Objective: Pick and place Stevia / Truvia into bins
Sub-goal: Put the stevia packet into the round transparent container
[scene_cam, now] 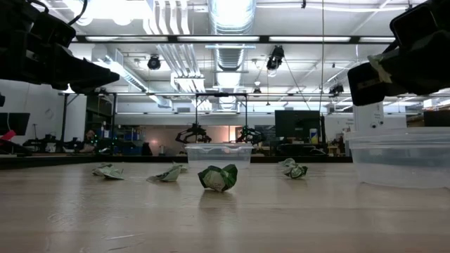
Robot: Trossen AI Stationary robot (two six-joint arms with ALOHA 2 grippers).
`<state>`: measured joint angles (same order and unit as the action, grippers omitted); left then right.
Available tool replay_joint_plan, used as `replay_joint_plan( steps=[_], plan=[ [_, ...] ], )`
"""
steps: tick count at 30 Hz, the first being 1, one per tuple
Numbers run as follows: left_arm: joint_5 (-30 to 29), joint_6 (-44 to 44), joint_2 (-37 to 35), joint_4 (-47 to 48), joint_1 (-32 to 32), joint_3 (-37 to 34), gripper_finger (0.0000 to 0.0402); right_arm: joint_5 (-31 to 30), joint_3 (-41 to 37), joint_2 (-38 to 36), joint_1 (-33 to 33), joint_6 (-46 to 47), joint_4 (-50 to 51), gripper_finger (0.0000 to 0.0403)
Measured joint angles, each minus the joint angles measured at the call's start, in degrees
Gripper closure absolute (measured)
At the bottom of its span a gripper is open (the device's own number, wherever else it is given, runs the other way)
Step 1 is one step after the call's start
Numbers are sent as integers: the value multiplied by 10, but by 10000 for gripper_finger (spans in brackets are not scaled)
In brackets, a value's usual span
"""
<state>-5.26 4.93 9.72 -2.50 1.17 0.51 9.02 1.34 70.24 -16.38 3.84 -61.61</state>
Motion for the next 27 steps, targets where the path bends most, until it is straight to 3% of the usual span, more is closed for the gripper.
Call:
replay_joint_plan(
  steps=[27],
  plan=[
    [0,0,0,0,0,0,246,5,0,0,0,10,16,390]
  ],
)
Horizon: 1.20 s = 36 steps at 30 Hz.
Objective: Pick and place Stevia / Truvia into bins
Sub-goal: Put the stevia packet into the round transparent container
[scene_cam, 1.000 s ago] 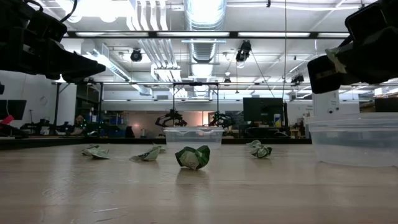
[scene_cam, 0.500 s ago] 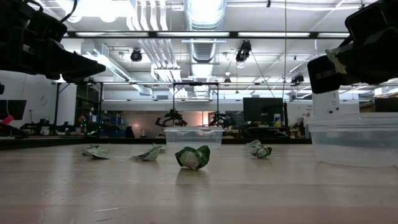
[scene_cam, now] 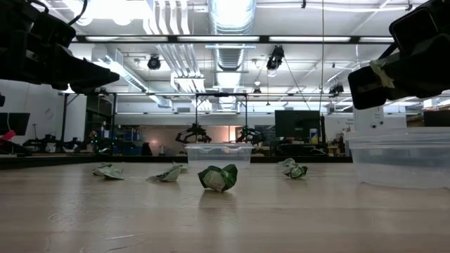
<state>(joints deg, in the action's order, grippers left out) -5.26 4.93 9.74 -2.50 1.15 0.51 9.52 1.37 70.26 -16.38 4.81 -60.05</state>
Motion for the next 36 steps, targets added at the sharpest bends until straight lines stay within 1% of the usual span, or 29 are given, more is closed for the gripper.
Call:
replay_joint_plan(
  steps=[4,7,26,36],
  plan=[
    [0,0,0,0,0,0,246,0,0,0,0,1,0,388],
    [0,0,0,0,0,0,246,0,0,0,0,2,-1,375],
    [0,0,0,0,0,0,246,-1,0,0,0,23,-2,204],
    [0,0,0,0,0,0,246,-6,4,0,0,40,-3,149]
  ],
)
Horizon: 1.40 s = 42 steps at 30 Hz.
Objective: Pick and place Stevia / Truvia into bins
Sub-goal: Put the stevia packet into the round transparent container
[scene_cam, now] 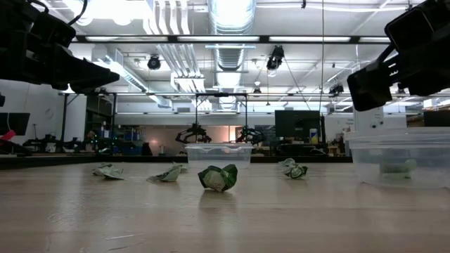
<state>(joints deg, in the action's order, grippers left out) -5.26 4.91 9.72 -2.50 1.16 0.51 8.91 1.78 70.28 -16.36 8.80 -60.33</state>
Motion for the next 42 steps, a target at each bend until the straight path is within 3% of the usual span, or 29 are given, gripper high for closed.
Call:
replay_joint_plan(
  steps=[8,16,21,27,33,38,42],
  plan=[
    [0,0,0,0,0,0,246,-5,19,0,1,-37,2,118],
    [0,0,0,0,0,0,246,-149,38,-1,1,-45,59,123],
    [0,0,0,0,0,0,246,-206,64,-3,1,-12,128,133],
    [0,0,0,0,0,0,246,-303,124,-4,3,49,258,140],
    [0,0,0,0,0,0,246,-447,211,-4,30,154,481,143],
    [0,0,0,0,0,0,246,-459,287,-4,83,262,669,150],
    [0,0,0,0,0,0,246,-448,334,-4,118,258,720,154]
  ],
)
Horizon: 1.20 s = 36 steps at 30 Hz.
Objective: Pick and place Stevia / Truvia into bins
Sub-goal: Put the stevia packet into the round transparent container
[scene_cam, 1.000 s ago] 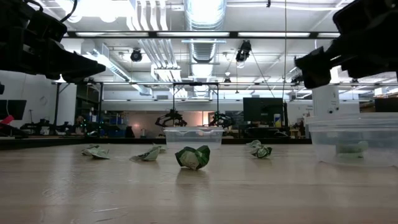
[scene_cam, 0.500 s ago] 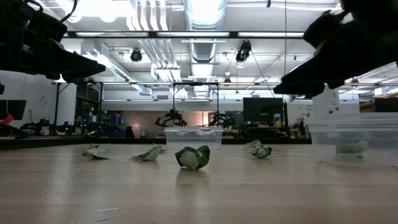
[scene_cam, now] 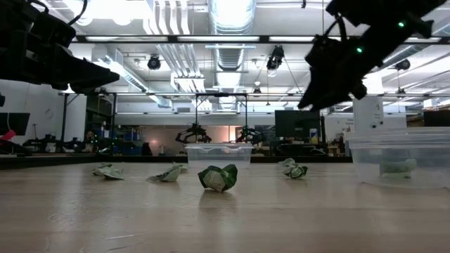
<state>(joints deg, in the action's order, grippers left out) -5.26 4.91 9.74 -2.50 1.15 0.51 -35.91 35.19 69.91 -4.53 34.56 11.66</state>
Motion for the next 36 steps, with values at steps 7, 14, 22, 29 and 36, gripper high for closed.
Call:
replay_joint_plan(
  steps=[7,14,22,29,36],
  plan=[
    [0,0,0,0,0,0,246,2,71,0,5,-84,-2,151],
    [0,0,0,0,0,0,246,14,116,0,29,-15,35,152],
    [0,0,0,0,0,0,246,154,172,28,158,74,185,150],
    [0,0,0,0,0,0,246,316,234,108,258,36,206,144],
    [0,0,0,0,0,0,246,344,344,232,304,-11,328,151]
  ],
)
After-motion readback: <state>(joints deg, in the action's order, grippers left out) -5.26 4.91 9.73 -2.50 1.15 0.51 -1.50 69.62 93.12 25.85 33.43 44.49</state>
